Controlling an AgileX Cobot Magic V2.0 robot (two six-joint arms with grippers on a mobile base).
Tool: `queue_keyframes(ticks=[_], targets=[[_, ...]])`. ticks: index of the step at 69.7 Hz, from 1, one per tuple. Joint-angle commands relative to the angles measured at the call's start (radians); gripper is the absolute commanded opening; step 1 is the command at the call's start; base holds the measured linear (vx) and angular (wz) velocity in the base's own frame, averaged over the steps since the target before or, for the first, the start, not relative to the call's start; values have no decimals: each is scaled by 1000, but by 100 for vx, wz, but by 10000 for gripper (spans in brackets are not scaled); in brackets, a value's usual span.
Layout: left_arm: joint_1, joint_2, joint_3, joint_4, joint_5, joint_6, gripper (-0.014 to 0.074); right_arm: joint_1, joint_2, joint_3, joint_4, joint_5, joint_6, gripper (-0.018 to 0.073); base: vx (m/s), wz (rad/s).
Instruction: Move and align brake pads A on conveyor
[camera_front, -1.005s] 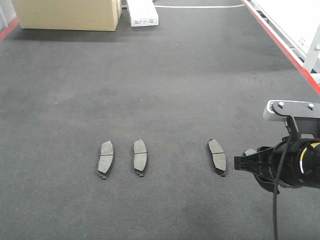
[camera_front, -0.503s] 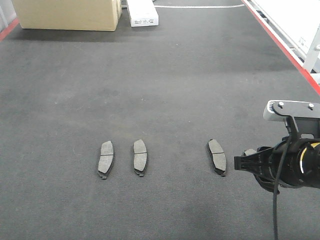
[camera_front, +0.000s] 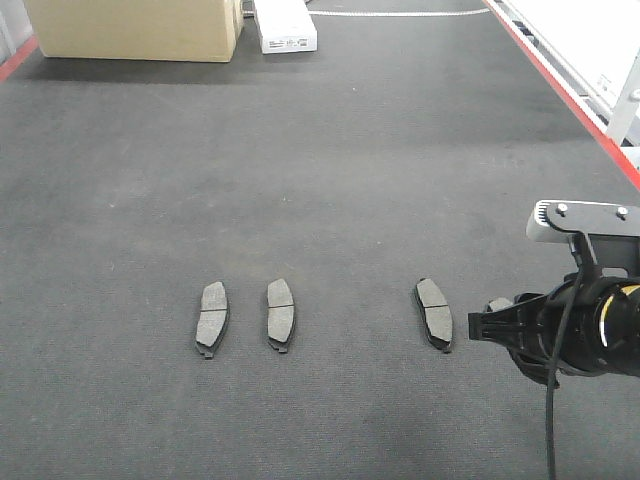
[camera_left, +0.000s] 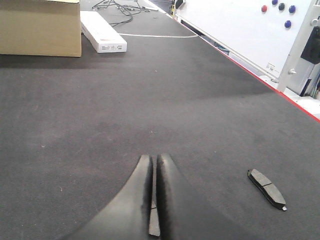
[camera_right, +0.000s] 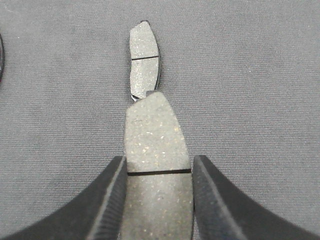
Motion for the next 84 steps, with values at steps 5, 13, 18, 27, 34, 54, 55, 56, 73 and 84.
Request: queue_keyframes(ticks=[5, 13, 18, 27, 34, 54, 55, 56, 73, 84], targets=[[-5, 7, -21, 33, -41, -1, -6, -1, -23, -30, -26, -53, -4, 155, 0, 0], [-5, 7, -21, 33, -41, -1, -6, -1, -23, -30, -26, -53, -4, 155, 0, 0], [-5, 7, -21, 33, -41, -1, -6, -1, -23, -30, -26, -53, -4, 155, 0, 0], [-5, 7, -21, 33, -41, -1, -6, -1, -23, -30, -26, -53, -4, 155, 0, 0], [-5, 7, -21, 33, -41, -1, -6, -1, -23, -30, -26, -53, -4, 155, 0, 0], [-5, 7, -21, 33, -41, -1, -6, -1, -23, -30, -3, -58, -10, 155, 0, 0], [-5, 7, -21, 33, -41, -1, -6, -1, -23, -30, -1, -59, -11, 155, 0, 0], [-5, 7, -21, 33, -41, -1, -6, -1, -23, -30, 2, -61, -14, 155, 0, 0], [-5, 7, -21, 33, -41, -1, -6, 0, 40, -56, 46, -167, -20, 160, 0, 0], [-5, 7, -21, 33, -41, -1, -6, 0, 153, -129, 88, -184, -67, 168, 0, 0]])
